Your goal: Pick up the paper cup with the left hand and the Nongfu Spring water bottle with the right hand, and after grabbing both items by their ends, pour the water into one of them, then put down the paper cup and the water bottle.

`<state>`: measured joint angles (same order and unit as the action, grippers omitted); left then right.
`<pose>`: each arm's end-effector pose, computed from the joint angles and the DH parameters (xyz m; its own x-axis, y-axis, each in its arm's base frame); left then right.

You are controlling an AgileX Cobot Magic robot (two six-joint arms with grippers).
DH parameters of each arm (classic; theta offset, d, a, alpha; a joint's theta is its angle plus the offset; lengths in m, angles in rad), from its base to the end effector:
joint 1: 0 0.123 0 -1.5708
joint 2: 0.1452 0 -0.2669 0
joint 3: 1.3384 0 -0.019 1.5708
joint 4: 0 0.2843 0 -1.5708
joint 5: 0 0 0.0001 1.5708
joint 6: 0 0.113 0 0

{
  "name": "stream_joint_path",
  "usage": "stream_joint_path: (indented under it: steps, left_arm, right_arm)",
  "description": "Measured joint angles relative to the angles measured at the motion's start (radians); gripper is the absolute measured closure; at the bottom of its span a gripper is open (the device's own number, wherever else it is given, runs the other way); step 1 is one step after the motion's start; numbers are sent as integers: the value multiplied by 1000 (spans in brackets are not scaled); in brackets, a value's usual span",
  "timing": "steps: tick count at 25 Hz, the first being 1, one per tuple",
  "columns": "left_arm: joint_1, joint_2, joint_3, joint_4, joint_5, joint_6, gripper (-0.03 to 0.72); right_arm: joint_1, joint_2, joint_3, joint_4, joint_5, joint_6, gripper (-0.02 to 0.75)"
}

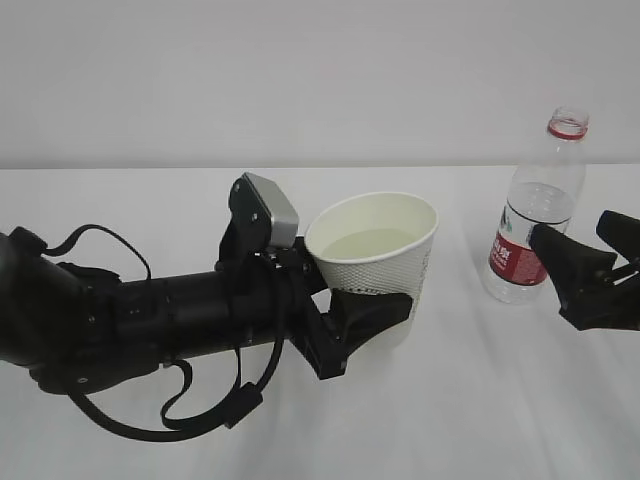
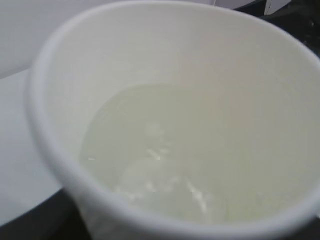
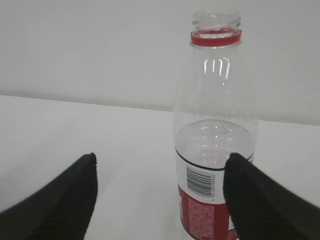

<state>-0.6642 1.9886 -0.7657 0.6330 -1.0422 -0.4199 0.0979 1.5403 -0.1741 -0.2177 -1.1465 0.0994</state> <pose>0.2596 -0.2765 0.0803 -0.2103 0.0932 -0.9732 0.9130 0.3747 -0.1614 0.2369 0.0456 0.1056 -0.1429 -0.0056 -0.9897 -0.2885 0.9568 0.0363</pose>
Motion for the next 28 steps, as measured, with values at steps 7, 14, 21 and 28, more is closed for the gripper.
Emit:
stream_joint_path:
  steps: [7, 14, 21, 28]
  left_arm:
    - [26, 0, 64, 0, -56, 32, 192]
    - [86, 0, 111, -9, -64, 73, 192]
    - [165, 0, 148, -36, -64, 111, 192]
    - [236, 0, 148, -66, -64, 128, 197]
  right_arm:
    - [0, 0, 0, 0, 0, 2, 148]
    - [0, 0, 0, -4, 0, 2, 148]
    - [0, 0, 0, -12, 0, 2, 148]
    - [0, 0, 0, -38, 0, 2, 148]
